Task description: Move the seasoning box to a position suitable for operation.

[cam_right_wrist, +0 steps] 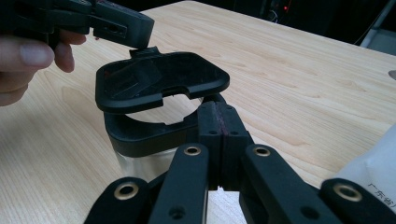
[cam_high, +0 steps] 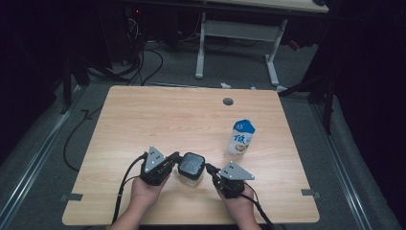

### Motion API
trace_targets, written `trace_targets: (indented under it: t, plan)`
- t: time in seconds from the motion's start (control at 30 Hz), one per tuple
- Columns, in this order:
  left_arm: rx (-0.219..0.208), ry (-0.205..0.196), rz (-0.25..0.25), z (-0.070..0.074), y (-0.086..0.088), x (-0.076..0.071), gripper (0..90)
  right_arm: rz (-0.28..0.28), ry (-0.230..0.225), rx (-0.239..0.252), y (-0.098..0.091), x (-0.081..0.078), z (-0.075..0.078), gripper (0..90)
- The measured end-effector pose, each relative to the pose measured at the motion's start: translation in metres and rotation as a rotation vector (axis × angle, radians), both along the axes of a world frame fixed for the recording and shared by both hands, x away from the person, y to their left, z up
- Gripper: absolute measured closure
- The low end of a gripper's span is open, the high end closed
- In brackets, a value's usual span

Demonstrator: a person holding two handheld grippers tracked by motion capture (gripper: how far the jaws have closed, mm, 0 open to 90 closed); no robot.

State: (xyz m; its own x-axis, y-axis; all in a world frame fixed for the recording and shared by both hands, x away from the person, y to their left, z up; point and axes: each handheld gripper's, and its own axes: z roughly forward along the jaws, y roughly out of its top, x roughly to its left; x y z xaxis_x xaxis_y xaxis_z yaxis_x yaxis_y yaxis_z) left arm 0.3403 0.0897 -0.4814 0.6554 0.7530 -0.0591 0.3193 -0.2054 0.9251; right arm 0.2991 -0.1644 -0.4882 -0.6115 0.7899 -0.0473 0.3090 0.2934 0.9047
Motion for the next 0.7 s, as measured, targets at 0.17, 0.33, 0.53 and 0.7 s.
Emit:
trace_targets:
  t: [0.17, 0.33, 0.53, 0.7]
  plan:
    - [0.001, 0.001, 0.002, 0.000, 0.001, 0.001, 90.0, -0.001, 0.000, 0.001, 0.001, 0.001, 0.001, 89.8]
    - [0.003, 0.005, 0.007, -0.001, 0.002, 0.001, 90.0, 0.000, -0.007, 0.004, 0.002, 0.002, 0.003, 89.8]
    - [0.004, 0.009, 0.008, -0.002, 0.003, 0.002, 90.0, 0.015, -0.012, 0.011, 0.008, 0.005, 0.008, 89.7]
    - [0.004, 0.011, 0.007, -0.002, 0.003, 0.002, 90.0, 0.033, -0.014, 0.017, 0.017, 0.008, 0.012, 89.8]
